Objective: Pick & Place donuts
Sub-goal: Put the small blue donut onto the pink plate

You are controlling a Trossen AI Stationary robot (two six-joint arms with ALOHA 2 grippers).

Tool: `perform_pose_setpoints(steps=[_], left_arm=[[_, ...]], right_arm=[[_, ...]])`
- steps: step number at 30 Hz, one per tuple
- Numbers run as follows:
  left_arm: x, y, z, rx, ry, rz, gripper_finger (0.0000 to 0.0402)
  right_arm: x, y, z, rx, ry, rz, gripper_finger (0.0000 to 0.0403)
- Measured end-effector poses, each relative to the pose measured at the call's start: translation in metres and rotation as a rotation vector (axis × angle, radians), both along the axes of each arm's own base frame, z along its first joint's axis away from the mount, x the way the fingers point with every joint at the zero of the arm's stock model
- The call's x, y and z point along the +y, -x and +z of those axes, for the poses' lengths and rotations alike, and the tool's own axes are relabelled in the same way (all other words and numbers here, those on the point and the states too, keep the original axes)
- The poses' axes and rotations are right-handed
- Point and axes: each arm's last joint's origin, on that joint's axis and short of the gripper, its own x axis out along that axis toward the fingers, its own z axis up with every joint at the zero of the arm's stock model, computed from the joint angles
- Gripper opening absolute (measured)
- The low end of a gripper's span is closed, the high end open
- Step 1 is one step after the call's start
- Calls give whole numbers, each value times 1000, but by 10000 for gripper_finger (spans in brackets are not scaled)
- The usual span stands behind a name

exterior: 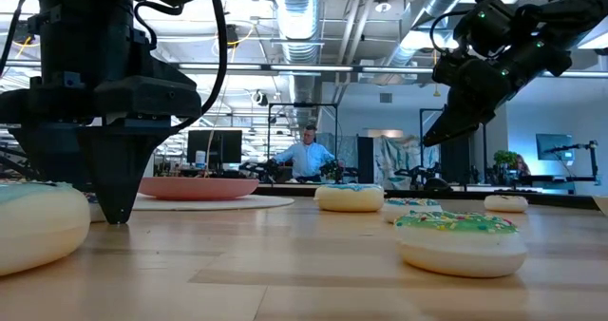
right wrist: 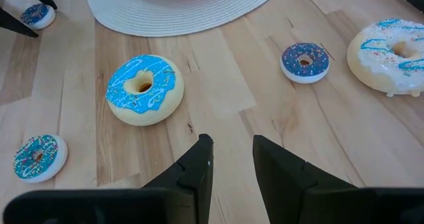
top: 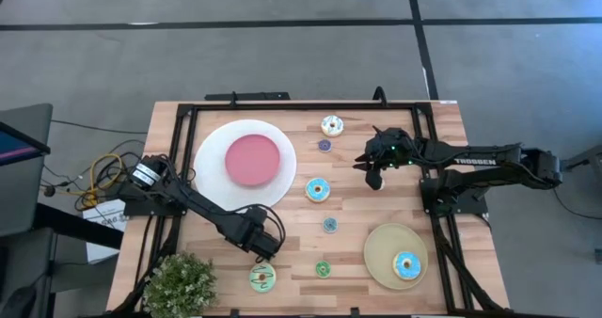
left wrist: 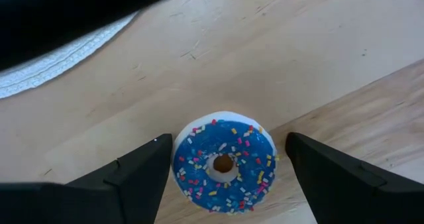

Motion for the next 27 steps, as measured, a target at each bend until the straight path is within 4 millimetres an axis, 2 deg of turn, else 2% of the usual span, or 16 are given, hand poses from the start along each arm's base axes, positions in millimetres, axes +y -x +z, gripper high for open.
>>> perform_pose_setpoints(steps=[14, 27], left_arm=[[0, 0, 0, 0, 1, 0, 295], [-1, 0, 0, -1, 8, 1, 220]], right_arm=[[0, 0, 0, 0, 0, 0, 98], [0, 0, 0, 0, 0, 0, 98]])
